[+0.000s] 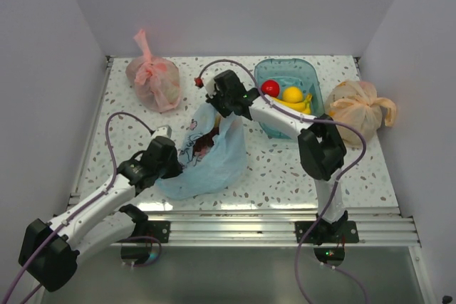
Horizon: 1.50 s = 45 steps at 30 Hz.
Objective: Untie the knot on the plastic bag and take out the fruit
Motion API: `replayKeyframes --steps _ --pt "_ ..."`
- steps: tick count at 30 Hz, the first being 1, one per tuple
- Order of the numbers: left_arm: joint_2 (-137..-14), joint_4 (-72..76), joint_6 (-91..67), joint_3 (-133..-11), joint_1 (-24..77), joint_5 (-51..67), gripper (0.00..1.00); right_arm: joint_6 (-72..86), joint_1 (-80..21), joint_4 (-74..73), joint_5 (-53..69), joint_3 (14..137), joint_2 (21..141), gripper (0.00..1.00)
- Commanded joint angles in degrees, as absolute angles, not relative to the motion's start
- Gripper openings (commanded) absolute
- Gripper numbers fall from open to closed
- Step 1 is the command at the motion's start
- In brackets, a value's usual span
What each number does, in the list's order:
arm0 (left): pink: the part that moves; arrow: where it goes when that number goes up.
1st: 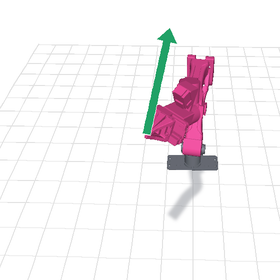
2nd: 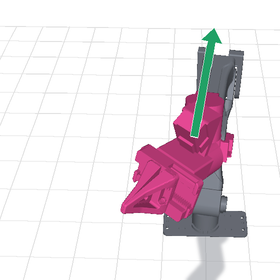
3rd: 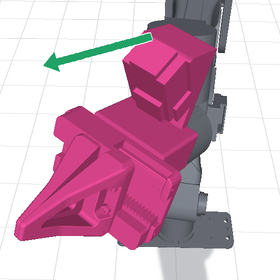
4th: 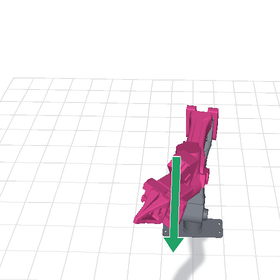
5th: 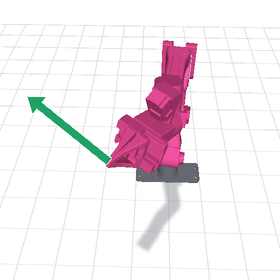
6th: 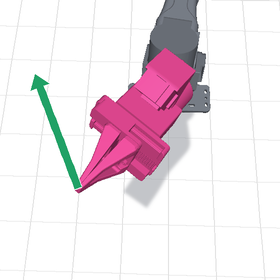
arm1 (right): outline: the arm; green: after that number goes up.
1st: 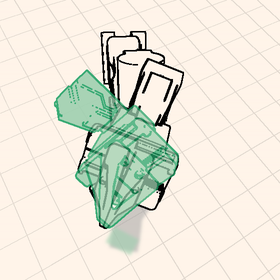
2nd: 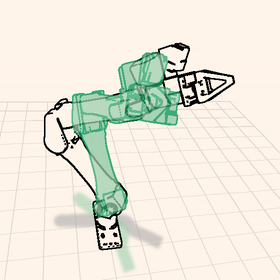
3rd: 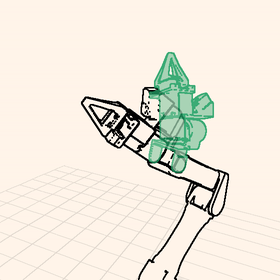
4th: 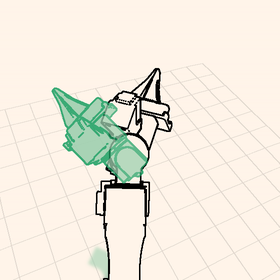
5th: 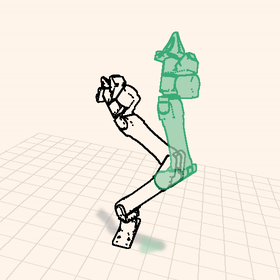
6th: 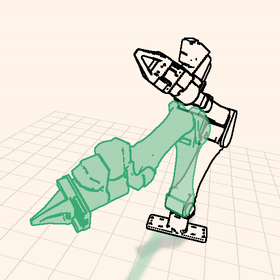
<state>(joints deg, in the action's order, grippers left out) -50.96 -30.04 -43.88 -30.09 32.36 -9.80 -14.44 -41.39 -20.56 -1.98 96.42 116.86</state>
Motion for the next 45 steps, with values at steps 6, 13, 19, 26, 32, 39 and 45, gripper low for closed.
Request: replayKeyframes --steps 6,13,19,26,32,39,45 --pt "-51.6 -24.8 -45.8 -29.2 32.3 -11.5 0.0 -12.6 -50.1 -23.0 6.5 97.1 102.2 0.0" --pt "-50.3 -25.6 -47.3 -29.6 32.3 -14.3 0.0 -8.7 -54.6 -19.7 10.6 91.7 94.3 0.0" --pt "-48.1 -28.1 -47.9 -30.3 32.3 -17.1 0.0 -6.9 -51.5 -17.4 7.6 87.4 100.1 0.0" --pt "-47.8 -28.7 -46.6 -32.1 32.3 -19.5 0.0 -2.5 -47.3 -12.6 6.8 87.2 106.8 0.01" --pt "-51.2 -28.0 -42.9 -36.5 32.3 -21.9 0.0 1.9 -42.3 -10.6 0.3 89.3 110.4 0.04" --pt "-56.9 -26.6 -38.1 -42.9 32.2 -24.3 0.0 1.8 -41.2 -15.3 -1.6 97.3 113.4 0.5" --pt "-55.6 -27.9 -40.2 -41.3 32.2 -20.4 0.02 3.2 -42.2 -14.9 -0.7 88.8 102.7 0.84"
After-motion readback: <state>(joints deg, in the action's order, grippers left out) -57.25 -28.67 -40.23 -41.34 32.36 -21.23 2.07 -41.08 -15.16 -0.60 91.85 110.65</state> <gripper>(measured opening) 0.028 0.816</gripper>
